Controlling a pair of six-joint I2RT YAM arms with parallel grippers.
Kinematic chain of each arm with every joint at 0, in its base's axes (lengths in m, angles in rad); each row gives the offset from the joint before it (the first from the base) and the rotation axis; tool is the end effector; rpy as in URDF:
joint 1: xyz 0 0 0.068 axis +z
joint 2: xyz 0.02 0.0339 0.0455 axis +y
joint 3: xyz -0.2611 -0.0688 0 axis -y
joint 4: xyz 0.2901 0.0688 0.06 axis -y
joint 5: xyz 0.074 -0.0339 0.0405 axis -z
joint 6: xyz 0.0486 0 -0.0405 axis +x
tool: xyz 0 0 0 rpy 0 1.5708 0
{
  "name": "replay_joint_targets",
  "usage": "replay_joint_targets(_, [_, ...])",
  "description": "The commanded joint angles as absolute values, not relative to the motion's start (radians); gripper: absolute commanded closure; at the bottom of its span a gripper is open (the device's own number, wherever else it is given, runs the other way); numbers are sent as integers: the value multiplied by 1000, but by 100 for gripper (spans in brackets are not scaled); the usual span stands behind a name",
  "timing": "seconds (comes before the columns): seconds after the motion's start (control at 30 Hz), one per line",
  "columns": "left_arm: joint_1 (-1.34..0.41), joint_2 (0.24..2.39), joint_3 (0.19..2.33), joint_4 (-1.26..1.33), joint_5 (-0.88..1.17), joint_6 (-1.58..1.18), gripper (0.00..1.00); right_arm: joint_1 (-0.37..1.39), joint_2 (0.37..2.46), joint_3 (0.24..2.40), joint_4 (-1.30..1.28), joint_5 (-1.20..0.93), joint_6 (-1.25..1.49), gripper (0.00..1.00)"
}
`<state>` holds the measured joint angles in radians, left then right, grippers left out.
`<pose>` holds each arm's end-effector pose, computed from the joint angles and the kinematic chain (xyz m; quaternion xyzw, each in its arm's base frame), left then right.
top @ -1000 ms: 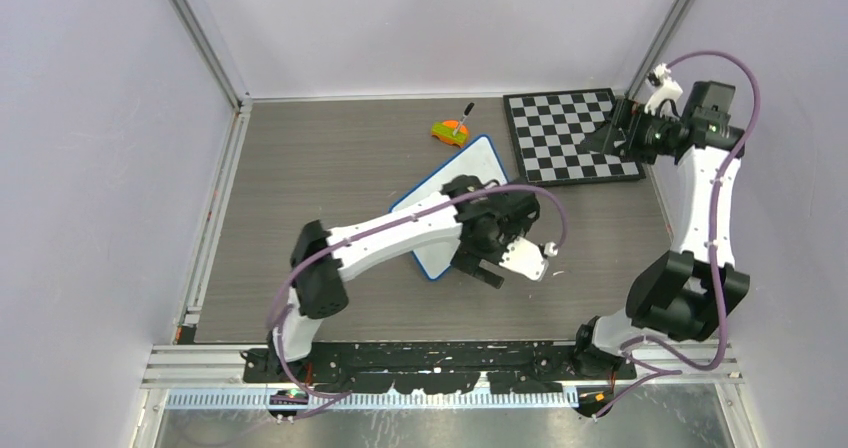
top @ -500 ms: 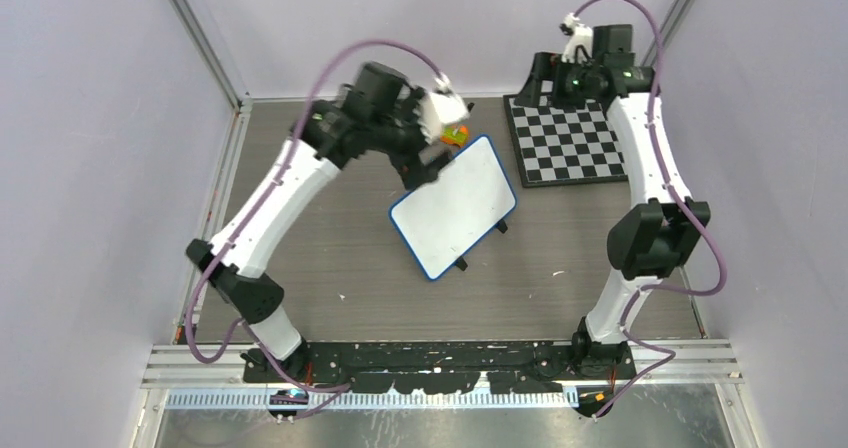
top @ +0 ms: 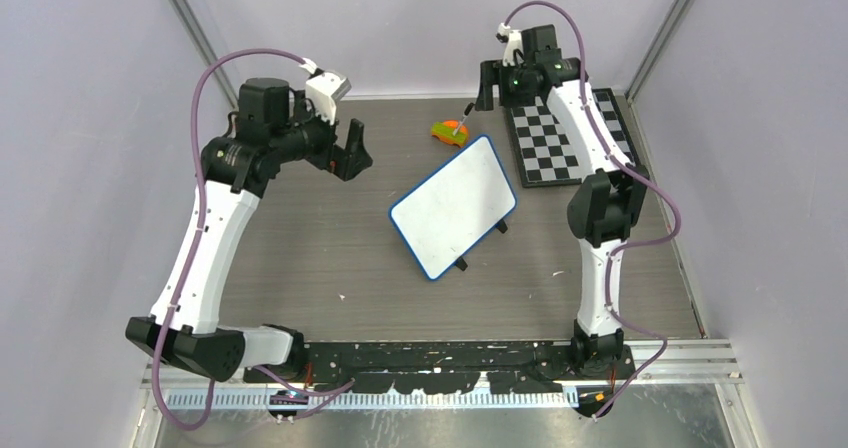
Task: Write a sentence on the whiteboard
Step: Open the whiteboard marker at the center of the board.
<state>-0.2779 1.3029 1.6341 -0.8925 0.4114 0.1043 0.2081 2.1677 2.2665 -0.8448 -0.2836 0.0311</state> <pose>0.2890 -0.1027 0.4533 0.2597 0.8225 -0.2191 0.4561 0.5237 0.1245 0.3359 -0.1366 0.8984 0.1759 0.3785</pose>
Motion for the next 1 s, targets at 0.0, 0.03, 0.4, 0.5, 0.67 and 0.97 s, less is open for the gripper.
replay_joint_targets(0.0, [-255,1272,1617,-815,450,62,0,237,2197,2368,-828,-244,9,21])
replay_joint_targets(0.03, [-252,1273,1616,-813,450,60,0,241,2211,2377,-829,-243,9,21])
replay_joint_targets(0.4, [-247,1289,1633,-805,479,45,0,251,2283,2391,-748,-265,6,23])
replay_joint_targets(0.5, [-247,1290,1617,-803,467,56,0,253,2302,2391,-730,-271,6,25])
replay_joint_targets(0.67, [-247,1295,1611,-800,473,54,0,257,2350,2418,-718,-273,6,27])
replay_joint_targets(0.97, [-247,1295,1637,-809,491,46,0,276,2402,2460,-683,-263,-18,29])
